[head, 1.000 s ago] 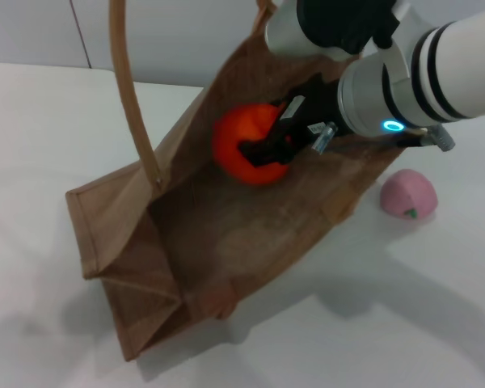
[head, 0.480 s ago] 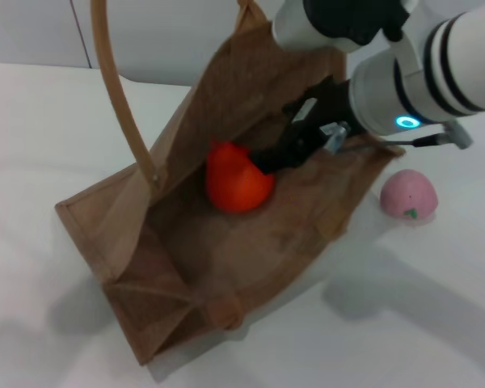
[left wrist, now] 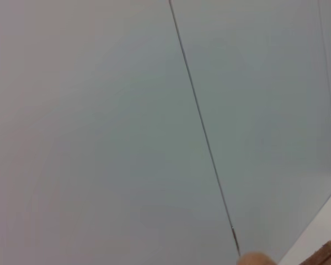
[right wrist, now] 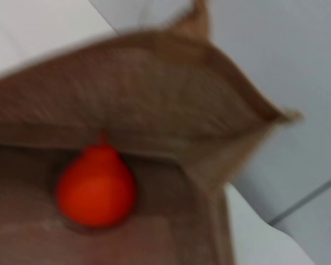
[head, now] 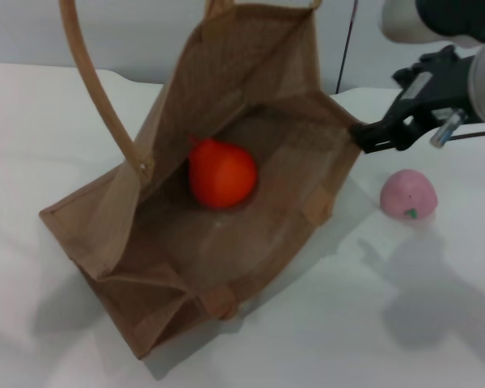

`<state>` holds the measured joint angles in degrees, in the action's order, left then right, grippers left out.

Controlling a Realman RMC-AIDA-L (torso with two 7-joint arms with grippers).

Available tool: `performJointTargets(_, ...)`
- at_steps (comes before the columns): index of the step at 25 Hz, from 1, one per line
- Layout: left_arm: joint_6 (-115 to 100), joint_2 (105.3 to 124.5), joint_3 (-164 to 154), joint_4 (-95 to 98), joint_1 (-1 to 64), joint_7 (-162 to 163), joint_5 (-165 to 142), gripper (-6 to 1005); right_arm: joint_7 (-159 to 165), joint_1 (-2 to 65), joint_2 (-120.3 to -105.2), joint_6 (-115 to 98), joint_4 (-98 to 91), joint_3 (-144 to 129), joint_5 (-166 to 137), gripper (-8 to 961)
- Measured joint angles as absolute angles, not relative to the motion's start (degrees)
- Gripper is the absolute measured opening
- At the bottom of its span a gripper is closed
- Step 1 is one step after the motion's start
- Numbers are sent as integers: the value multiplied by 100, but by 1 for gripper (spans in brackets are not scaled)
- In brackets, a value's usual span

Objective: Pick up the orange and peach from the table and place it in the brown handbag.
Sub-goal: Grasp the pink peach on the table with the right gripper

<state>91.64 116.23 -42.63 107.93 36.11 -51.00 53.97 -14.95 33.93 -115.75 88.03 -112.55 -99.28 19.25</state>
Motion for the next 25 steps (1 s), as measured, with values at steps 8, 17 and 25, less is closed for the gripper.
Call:
performJointTargets(8,9175,11629,-4261,10959,3568,-5085,5430,121,-1527,3580,-11570,8192,-9780,-9977,1665,826)
performJointTargets(17,9181,11628,-4284,10960,3585,-5080,5475,121,-1529,3872,-11585,7533,-8479,-10172,1874,825)
performJointTargets(25,9189,11628,-4310,10960,3590,-5080,5466,120,-1548,4127,-11572,7133,-7637,-10100,1921,824)
